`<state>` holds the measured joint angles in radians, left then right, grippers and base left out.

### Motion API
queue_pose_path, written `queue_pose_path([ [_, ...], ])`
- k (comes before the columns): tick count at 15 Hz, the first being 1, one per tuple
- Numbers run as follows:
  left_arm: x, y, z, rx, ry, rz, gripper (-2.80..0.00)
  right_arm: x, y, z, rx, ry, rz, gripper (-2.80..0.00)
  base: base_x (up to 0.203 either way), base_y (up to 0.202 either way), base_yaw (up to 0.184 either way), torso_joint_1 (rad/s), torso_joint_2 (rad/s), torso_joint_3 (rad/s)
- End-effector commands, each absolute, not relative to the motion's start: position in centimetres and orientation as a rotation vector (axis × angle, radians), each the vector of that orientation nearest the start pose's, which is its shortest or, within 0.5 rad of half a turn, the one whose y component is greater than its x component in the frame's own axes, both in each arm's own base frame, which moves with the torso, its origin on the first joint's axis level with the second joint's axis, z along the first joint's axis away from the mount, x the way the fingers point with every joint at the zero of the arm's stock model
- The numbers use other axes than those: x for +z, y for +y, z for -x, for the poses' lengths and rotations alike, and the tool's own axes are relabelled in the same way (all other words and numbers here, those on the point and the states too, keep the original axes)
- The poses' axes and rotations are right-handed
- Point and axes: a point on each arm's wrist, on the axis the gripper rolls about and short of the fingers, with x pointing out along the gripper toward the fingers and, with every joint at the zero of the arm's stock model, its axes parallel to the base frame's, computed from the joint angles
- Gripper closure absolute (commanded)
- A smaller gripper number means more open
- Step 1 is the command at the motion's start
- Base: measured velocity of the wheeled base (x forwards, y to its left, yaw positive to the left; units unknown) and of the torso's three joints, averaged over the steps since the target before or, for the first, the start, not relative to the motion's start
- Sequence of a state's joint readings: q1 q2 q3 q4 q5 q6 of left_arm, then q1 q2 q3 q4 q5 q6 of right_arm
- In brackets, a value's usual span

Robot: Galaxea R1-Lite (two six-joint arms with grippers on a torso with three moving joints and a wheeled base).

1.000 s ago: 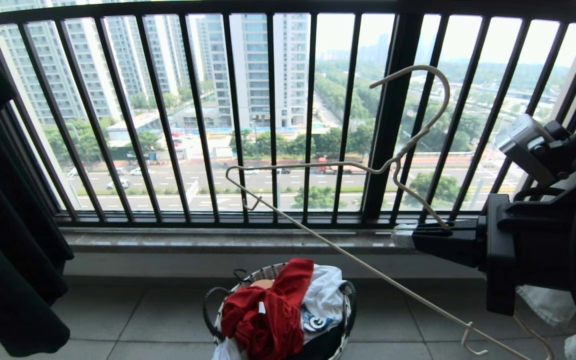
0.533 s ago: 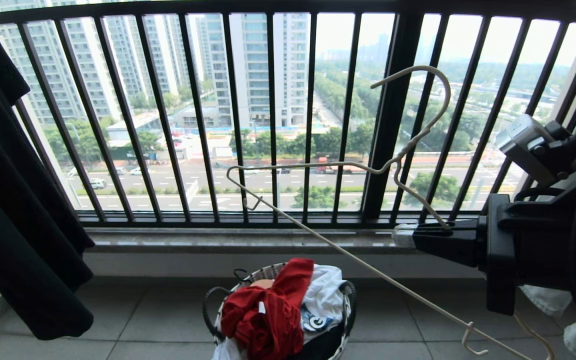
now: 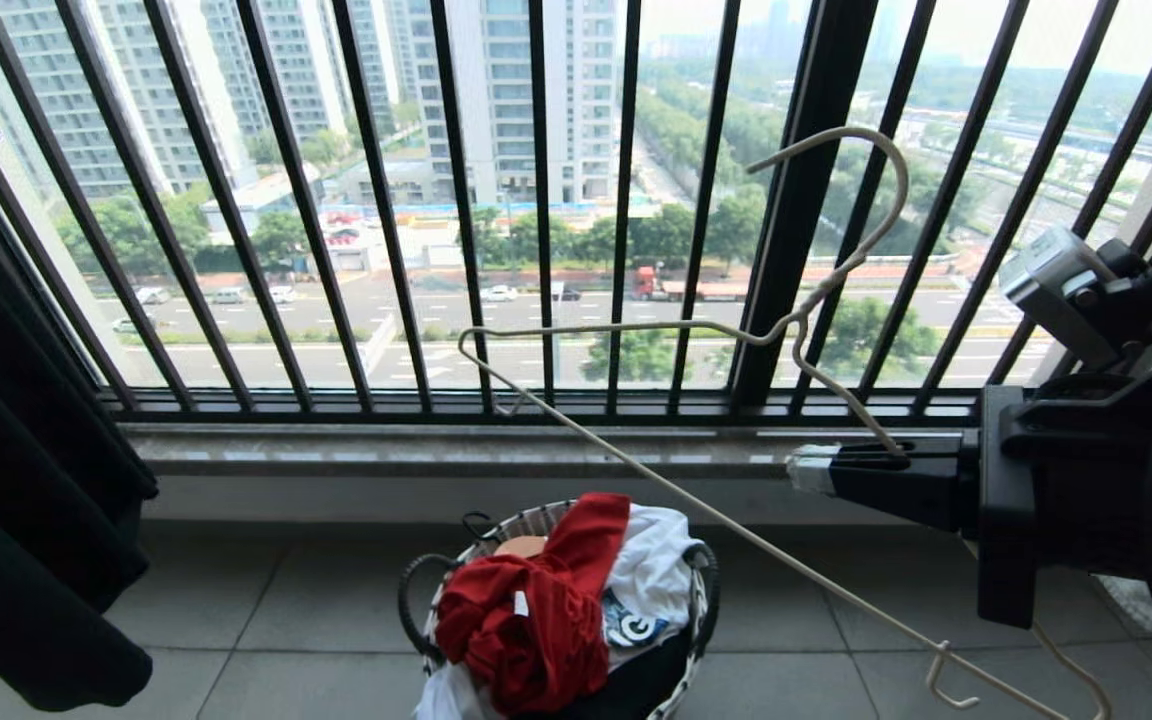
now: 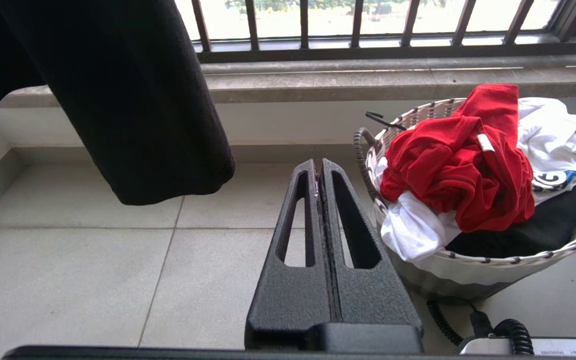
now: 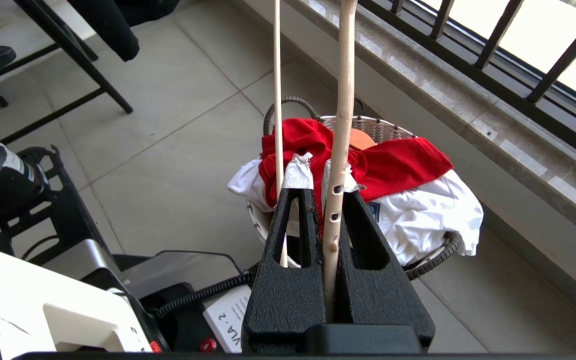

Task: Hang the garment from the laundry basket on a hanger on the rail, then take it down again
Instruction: Pick up clothes from the basket

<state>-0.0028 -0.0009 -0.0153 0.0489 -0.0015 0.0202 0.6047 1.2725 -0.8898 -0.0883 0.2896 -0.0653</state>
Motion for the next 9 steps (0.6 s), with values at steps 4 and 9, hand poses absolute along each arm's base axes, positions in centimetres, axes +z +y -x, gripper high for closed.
queue_pose_path([
  [4, 7.47, 0.0, 2.4, -0.005, 0.034, -0.019, 0.0, 26.27, 11.8, -15.89, 0.903, 0.265, 0.111, 0.0, 0.0, 0.0, 0.0, 0.003, 0.0, -0.198],
  [9, 7.47, 0.0, 2.4, -0.005, 0.034, -0.018, 0.0, 26.32, 11.79, -15.9, 0.901, 0.265, 0.107, 0.0, 0.0, 0.0, 0.0, 0.002, 0.0, -0.201],
])
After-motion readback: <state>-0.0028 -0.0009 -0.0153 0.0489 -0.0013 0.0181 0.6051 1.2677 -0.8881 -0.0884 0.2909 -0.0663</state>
